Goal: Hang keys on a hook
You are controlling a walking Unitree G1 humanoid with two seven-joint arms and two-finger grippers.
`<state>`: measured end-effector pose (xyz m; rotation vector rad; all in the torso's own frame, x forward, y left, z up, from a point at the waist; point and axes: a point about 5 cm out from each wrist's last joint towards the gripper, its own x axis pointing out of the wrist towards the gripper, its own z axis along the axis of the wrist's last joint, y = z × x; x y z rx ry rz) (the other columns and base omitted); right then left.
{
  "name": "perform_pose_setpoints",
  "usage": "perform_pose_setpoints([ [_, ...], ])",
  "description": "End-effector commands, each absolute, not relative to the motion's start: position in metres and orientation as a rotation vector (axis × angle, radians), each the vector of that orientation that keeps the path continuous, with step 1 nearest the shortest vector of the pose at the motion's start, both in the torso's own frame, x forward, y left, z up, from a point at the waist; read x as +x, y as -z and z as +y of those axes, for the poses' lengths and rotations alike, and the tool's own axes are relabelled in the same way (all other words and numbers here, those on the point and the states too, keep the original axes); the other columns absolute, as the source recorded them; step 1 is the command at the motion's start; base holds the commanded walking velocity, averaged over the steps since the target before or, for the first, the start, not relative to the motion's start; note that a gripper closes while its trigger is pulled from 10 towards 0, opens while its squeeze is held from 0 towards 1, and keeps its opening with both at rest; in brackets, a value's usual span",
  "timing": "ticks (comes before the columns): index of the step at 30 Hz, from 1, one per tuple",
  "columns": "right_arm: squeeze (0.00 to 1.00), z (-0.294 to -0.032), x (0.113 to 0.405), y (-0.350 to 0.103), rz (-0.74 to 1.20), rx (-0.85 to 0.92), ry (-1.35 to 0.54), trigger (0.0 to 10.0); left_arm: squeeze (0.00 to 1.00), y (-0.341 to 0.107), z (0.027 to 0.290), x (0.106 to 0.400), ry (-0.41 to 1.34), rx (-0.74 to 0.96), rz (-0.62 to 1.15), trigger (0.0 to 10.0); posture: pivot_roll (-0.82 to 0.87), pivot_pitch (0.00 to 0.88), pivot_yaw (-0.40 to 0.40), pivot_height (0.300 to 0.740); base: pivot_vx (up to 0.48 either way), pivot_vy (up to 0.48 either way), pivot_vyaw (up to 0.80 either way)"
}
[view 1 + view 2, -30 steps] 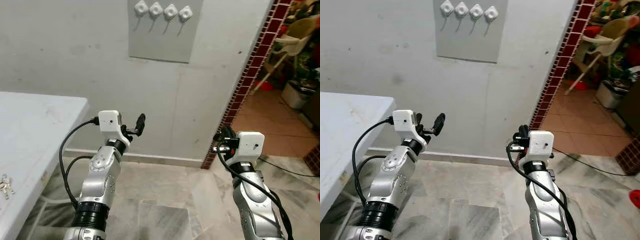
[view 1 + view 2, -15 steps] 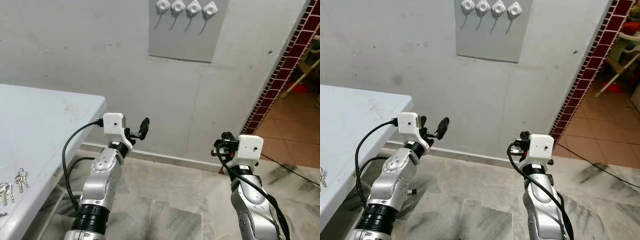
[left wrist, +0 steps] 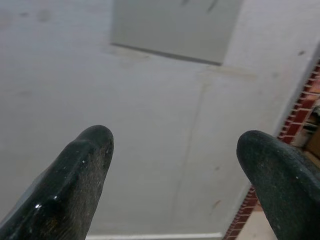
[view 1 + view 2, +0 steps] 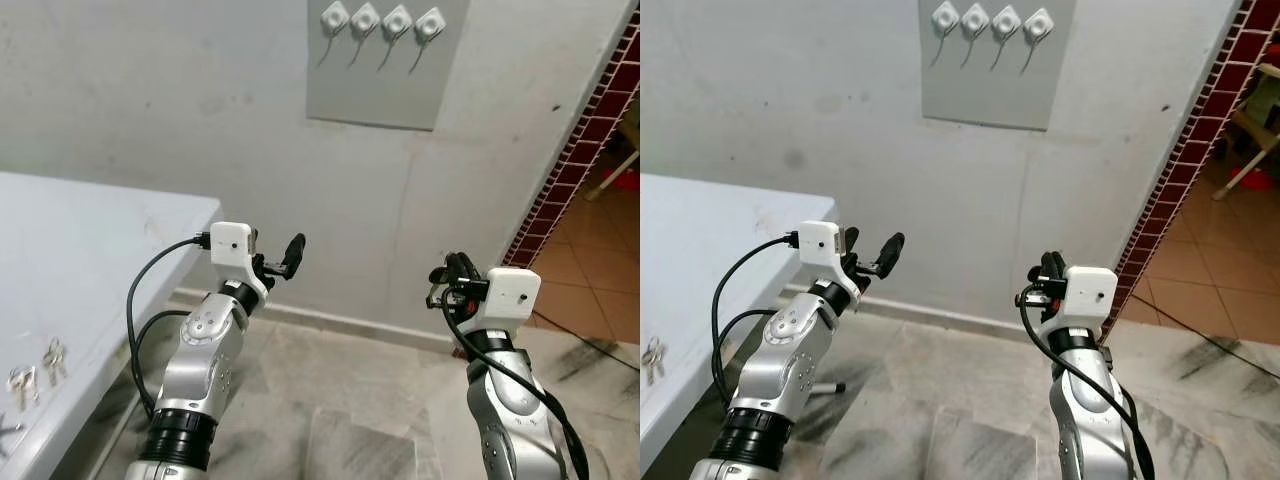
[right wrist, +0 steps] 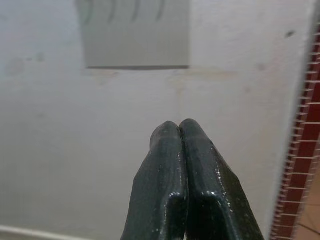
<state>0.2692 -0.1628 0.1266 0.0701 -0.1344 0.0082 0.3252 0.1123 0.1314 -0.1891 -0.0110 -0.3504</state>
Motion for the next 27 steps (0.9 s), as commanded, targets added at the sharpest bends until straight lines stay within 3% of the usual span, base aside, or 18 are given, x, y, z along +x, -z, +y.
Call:
perform_pose_setpoints([
  [1,0.00,-0.1655,0.2684,-0.1331,-0.165,0.068,-0.006,10.0,0.00,-0.1346,0.1106,0.3251,0.366,-0.182,-0.016,10.0,0.02,0.015,-0.001,0.740,0.480,0.000,0.00],
  [27,0.00,-0.1634,0.2674,-0.1333,-0.161,0.061,-0.026,10.0,0.00,-0.1325,0.1116,0.3253,0.340,-0.244,0.000,10.0,0.02,0.019,-0.011,0.740,0.479,0.000,0.00],
])
